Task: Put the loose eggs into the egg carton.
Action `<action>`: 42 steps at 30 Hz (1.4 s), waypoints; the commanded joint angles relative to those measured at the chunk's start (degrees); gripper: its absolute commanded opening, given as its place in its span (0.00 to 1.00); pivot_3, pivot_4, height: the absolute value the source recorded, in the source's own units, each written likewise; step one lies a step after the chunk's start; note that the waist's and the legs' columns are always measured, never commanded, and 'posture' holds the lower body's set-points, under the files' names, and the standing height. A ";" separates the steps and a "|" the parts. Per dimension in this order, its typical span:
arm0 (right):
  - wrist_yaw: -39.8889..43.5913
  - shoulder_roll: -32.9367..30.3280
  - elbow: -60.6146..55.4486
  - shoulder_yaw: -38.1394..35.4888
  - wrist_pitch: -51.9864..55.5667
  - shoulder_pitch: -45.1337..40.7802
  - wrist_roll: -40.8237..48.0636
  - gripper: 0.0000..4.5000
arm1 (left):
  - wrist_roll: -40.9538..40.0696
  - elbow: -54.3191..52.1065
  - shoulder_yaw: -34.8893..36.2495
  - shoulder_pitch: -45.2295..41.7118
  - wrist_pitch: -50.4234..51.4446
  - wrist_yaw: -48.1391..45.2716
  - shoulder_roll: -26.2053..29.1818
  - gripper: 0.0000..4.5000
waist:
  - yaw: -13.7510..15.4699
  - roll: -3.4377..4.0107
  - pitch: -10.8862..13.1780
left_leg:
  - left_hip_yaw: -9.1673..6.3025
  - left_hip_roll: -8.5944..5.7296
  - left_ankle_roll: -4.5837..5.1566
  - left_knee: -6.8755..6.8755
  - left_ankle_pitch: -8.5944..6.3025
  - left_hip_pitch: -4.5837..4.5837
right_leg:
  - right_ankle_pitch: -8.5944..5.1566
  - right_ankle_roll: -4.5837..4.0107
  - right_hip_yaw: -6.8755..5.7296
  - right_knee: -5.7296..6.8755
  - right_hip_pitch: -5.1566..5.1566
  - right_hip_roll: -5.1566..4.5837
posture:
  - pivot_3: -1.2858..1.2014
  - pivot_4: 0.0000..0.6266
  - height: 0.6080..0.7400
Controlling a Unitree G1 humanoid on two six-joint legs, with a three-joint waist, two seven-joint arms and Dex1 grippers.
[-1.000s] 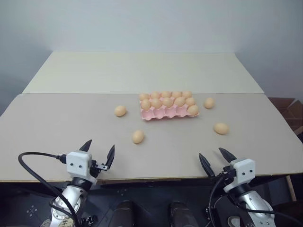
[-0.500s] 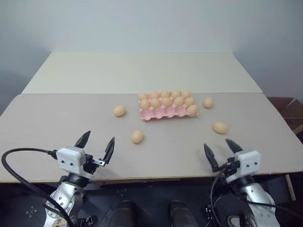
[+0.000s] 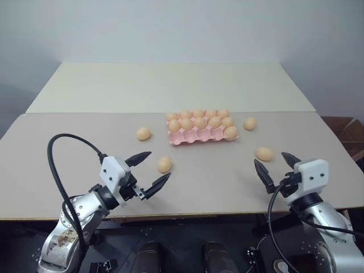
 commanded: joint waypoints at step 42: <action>14.38 -15.24 41.20 15.00 1.33 -33.60 -18.31 0.44 | 3.65 2.01 -5.87 -6.62 1.59 -4.80 0.59 1.00 | 0.04 0.00 0.01 | 0.02 -0.09 0.05 0.00 0.03 -0.09 | 0.07 0.15 0.07 -0.10 -0.01 0.01 | 0.52 0.24 1.00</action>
